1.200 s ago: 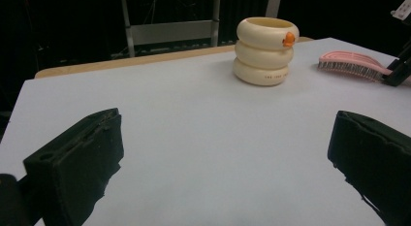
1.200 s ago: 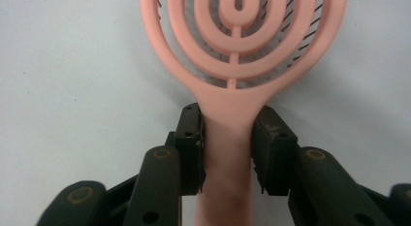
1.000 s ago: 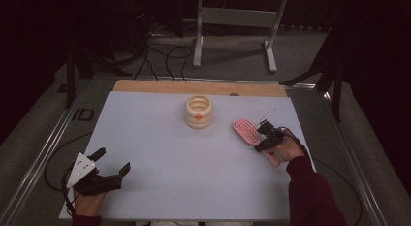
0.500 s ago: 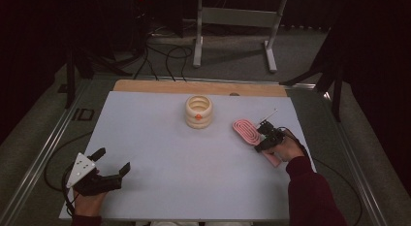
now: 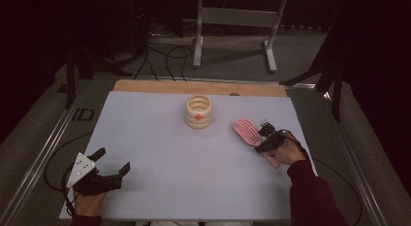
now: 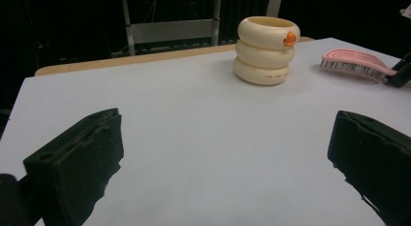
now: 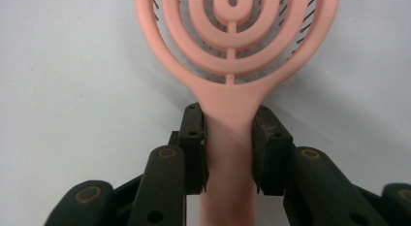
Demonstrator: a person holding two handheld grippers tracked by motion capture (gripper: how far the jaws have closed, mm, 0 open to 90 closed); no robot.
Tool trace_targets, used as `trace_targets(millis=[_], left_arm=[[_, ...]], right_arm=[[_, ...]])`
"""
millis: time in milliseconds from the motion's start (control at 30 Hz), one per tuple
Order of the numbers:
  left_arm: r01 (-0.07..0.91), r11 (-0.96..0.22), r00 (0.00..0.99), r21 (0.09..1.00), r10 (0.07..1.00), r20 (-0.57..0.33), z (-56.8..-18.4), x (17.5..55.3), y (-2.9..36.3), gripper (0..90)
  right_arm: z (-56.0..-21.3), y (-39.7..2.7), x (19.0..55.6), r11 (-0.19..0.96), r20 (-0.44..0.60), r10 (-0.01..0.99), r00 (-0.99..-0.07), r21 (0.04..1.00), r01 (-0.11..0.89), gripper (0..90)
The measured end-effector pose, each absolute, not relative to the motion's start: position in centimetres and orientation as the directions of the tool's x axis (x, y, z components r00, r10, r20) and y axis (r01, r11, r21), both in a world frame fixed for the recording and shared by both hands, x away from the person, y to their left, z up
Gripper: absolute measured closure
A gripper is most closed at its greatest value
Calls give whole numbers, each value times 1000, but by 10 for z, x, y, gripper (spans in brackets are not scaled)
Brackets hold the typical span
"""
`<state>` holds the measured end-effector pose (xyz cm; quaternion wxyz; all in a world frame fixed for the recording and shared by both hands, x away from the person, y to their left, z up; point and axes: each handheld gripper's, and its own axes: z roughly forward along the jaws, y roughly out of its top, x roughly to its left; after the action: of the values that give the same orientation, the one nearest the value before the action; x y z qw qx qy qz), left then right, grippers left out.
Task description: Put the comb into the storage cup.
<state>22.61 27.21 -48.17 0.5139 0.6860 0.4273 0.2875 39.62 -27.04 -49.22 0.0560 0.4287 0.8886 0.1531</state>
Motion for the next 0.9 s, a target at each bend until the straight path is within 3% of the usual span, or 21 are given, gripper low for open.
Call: trace_targets(millis=[900], left_arm=[[306,-105,462,946,885,-52,-482,228,271,3]], right_arm=[[-458,-244,375,568,37,754,-656,467,678,702]])
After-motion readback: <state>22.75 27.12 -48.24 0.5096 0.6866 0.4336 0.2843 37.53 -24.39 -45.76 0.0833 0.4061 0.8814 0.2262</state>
